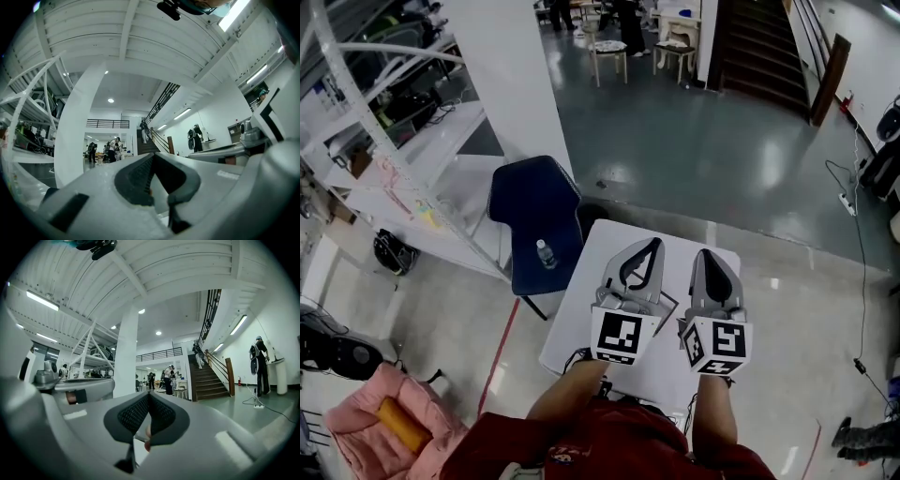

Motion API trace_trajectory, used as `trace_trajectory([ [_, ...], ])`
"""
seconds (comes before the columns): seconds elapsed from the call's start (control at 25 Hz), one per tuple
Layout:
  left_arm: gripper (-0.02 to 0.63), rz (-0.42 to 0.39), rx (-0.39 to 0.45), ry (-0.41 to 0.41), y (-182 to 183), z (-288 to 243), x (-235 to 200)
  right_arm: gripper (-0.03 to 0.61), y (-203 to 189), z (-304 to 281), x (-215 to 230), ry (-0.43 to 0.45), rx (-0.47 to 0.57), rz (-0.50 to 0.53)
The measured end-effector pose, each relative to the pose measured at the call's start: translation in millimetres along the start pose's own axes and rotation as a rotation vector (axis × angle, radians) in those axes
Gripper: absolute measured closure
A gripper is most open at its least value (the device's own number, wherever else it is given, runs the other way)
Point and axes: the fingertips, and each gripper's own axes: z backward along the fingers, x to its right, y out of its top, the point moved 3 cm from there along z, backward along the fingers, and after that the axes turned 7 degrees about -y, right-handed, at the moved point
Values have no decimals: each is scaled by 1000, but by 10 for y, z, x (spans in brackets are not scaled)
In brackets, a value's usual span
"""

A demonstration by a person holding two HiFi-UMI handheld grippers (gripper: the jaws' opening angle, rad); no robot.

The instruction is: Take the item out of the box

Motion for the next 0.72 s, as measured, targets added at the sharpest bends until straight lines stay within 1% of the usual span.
trace_trajectory([
  [0.24,612,-2,-33,16,-132,-283,86,577,-86,-119,292,13,-16,-28],
  [0.4,612,9,-65,27,-263,-379,88,577,-170,-184,441,14,-36,-47],
  [0.6,612,33,-111,17,-567,-412,-61,577,-420,-343,434,3,-76,-68],
  [0.72,612,49,-141,1,-811,-414,-194,577,-616,-466,371,-9,-106,-58],
])
